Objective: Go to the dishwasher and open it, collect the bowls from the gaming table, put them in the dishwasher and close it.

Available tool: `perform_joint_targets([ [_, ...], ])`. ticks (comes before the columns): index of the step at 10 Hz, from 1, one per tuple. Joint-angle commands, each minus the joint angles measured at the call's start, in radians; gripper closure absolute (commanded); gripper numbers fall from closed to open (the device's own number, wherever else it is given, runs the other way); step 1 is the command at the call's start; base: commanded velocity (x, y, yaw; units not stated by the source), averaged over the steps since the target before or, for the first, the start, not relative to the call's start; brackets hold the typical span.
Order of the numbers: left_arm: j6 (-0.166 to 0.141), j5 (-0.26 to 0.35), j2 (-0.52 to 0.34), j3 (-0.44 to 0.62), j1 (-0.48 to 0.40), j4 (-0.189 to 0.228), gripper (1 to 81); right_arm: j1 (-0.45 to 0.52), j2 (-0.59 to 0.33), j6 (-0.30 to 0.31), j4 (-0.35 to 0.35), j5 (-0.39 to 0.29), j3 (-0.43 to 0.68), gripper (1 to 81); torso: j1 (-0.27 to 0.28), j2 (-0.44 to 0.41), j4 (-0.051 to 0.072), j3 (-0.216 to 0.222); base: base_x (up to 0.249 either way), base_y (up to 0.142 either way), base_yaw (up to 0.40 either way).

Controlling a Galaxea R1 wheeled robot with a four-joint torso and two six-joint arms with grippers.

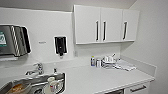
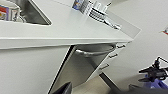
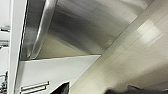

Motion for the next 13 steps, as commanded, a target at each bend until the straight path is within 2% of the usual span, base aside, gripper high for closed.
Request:
perform_joint_targets([
  [1, 0.003, 0.011, -0.054, 0.028, -0.065, 0.013, 1.0, 0.133, -0.07, -0.002, 0.037, -0.042, 0.038, 1.0, 0.063, -0.098, 0.0, -0.094, 0.0, 0.0, 0.0],
  [3, 0.003, 0.01, -0.049, 0.025, -0.065, 0.013, 1.0, 0.146, -0.084, -0.003, 0.047, -0.043, 0.055, 1.0, 0.097, -0.154, 0.0, -0.132, 0.0, 0.0, 0.0],
  [6, 0.0, 0.005, -0.055, 0.018, -0.065, 0.013, 1.0, 0.165, -0.1, -0.002, 0.047, -0.043, 0.082, 1.0, 0.165, -0.261, 0.0, -0.234, 0.0, 0.0, 0.0],
  [7, 0.0, 0.0, -0.057, 0.018, -0.065, 0.013, 1.0, 0.168, -0.107, -0.003, 0.047, -0.043, 0.087, 1.0, 0.122, -0.196, 0.0, -0.172, 0.0, 0.0, 0.0],
  [8, 0.0, -0.003, -0.057, 0.015, -0.065, 0.013, 1.0, 0.176, -0.114, -0.005, 0.037, -0.045, 0.092, 1.0, 0.137, -0.216, 0.0, -0.192, 0.0, 0.0, 0.0],
  [10, 0.002, -0.003, -0.065, 0.017, -0.065, 0.03, 1.0, 0.212, -0.134, -0.003, 0.037, -0.046, 0.121, 1.0, 0.147, -0.23, 0.0, -0.205, 0.0, 0.0, 0.0],
  [11, 0.002, -0.009, -0.063, 0.015, -0.065, 0.03, 1.0, 0.249, -0.136, -0.003, 0.042, -0.069, 0.13, 1.0, 0.147, -0.229, 0.0, -0.206, 0.0, 0.0, 0.0],
  [13, 0.002, -0.035, -0.066, 0.018, -0.07, 0.042, 1.0, 0.324, -0.146, 0.009, 0.094, -0.141, 0.13, 1.0, 0.148, -0.229, 0.0, -0.206, 0.0, 0.0, 0.0],
])
